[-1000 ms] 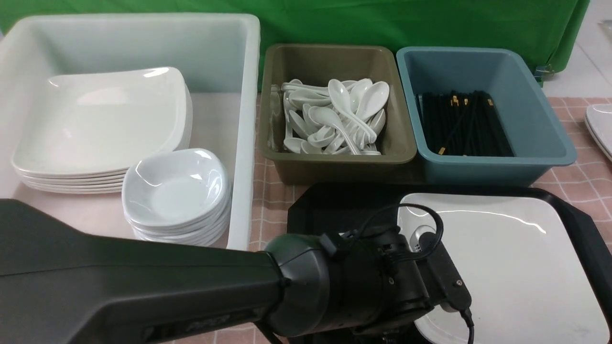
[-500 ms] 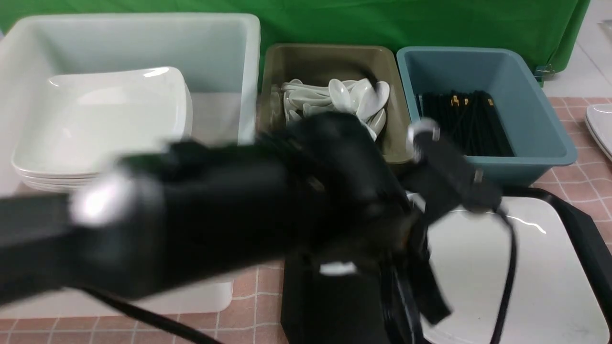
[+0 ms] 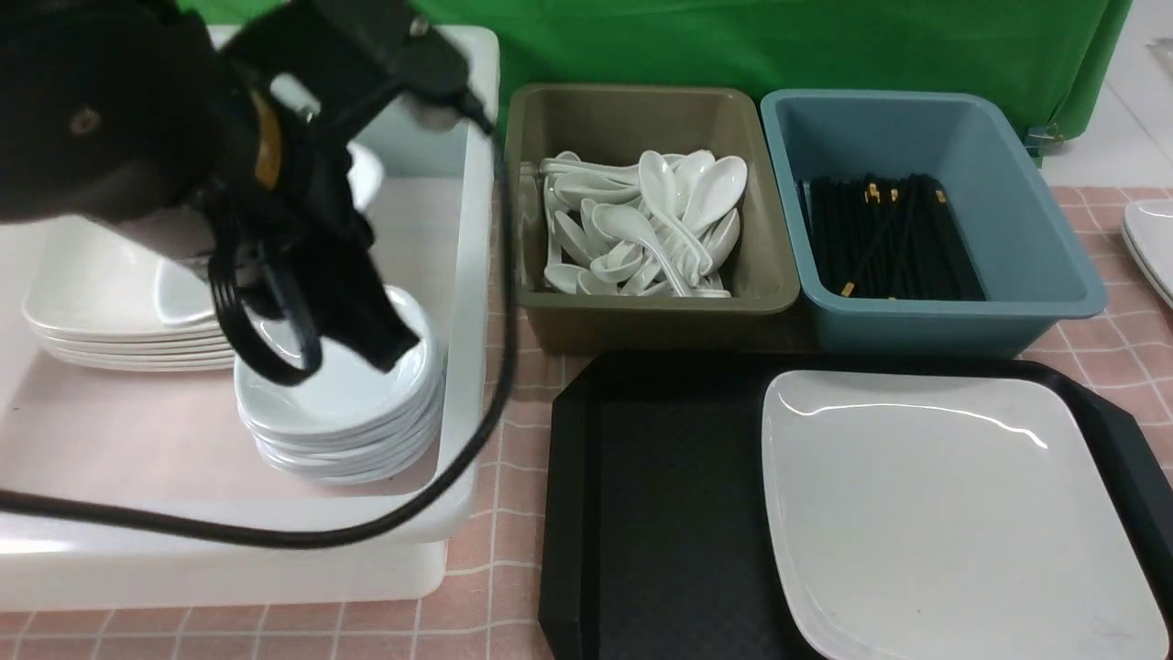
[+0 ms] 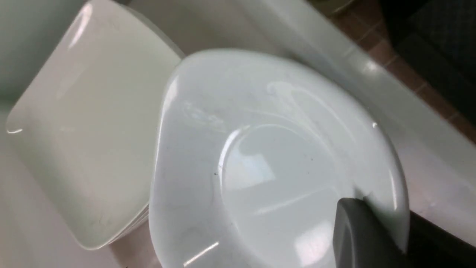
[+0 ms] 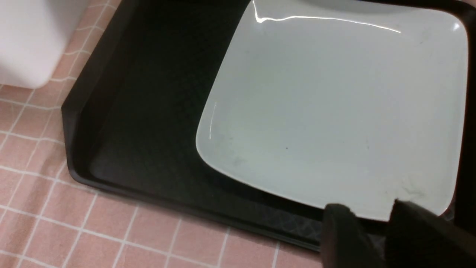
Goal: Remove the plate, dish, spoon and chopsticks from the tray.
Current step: Use the left arm to put the small plate into the large storage box on the left
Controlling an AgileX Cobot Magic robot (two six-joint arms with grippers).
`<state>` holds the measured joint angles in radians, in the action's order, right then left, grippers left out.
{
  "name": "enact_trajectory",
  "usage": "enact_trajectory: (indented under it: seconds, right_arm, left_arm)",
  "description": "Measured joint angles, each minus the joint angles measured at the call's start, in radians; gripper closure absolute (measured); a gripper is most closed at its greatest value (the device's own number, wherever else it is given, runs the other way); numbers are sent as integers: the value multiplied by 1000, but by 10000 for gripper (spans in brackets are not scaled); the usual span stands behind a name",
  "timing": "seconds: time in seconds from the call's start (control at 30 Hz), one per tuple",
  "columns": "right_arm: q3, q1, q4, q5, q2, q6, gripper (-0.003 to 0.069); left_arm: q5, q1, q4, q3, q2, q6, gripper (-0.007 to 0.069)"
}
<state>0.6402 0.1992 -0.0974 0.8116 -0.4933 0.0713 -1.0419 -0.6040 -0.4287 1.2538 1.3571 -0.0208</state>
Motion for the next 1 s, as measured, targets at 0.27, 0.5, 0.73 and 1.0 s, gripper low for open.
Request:
enact_trajectory:
  seconds: [0.27,0.5,0.73,1.0]
  right_arm:
    - [0,0,0,0,0,0,419]
    - [0,0,0,0,0,0,419]
    - [0,0,0,0,0,0,419]
    - [0,0,0,2,0,2,419]
  left_arm:
    - [244,193,66,-132,108,-207,603]
    - [260,204,81,-136,181,-232,475]
    - [253,204,148,-135,180,-234,256]
    - [144,204,274,-45,63,-235,131]
